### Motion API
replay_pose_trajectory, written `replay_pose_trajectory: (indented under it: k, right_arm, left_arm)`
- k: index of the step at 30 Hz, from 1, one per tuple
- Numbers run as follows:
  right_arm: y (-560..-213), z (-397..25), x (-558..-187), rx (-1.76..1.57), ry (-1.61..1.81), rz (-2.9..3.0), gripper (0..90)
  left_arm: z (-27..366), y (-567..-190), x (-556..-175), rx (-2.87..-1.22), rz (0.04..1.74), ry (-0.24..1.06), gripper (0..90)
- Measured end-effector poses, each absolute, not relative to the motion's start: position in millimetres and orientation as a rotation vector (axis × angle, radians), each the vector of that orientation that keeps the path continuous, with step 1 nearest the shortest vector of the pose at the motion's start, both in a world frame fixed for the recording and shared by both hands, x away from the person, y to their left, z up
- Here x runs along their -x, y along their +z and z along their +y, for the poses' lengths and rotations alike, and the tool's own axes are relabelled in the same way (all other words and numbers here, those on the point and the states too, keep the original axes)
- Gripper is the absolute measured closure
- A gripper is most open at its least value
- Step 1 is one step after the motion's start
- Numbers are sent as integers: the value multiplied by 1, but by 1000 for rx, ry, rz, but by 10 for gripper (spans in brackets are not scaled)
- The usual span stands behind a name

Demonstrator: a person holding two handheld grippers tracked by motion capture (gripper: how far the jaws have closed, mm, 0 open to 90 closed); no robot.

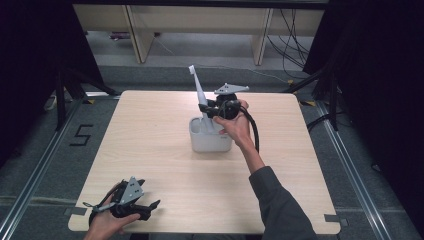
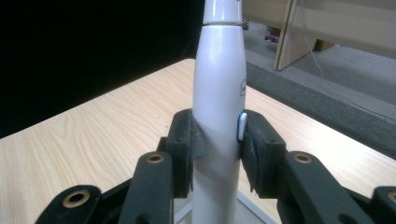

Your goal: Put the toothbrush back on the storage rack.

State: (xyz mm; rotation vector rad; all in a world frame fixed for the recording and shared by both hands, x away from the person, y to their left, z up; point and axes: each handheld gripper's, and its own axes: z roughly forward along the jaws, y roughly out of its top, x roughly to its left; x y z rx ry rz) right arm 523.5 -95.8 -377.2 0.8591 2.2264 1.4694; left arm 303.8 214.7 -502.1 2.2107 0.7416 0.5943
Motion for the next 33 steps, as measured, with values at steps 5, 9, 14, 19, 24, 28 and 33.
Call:
replay_pose_trajectory:
  k: [5, 9, 14, 19, 24, 28, 33]
  right_arm:
    - [-386, -94, -523, -864, 1449, 2239, 667]
    - [-393, -95, -522, -890, 1431, 2247, 666]
    - [-400, -94, -523, -907, 1447, 2243, 666]
    - [-407, -96, -523, -899, 1421, 2249, 666]
    - [-410, -97, -521, -905, 1393, 2283, 665]
    - [-414, -96, -520, -928, 1410, 2278, 666]
    - [-417, -98, -520, -911, 1400, 2292, 665]
  left_arm:
    - [215, -502, -303, -2220, 736, 583, 152]
    - [214, -502, -304, -2204, 742, 590, 152]
    - [213, -502, -304, -2200, 747, 591, 151]
    - [214, -502, -303, -2218, 737, 594, 152]
    - [215, -502, -303, -2233, 725, 590, 152]
    - [214, -502, -304, -2217, 736, 589, 152]
    - [214, -502, -304, -2216, 739, 589, 151]
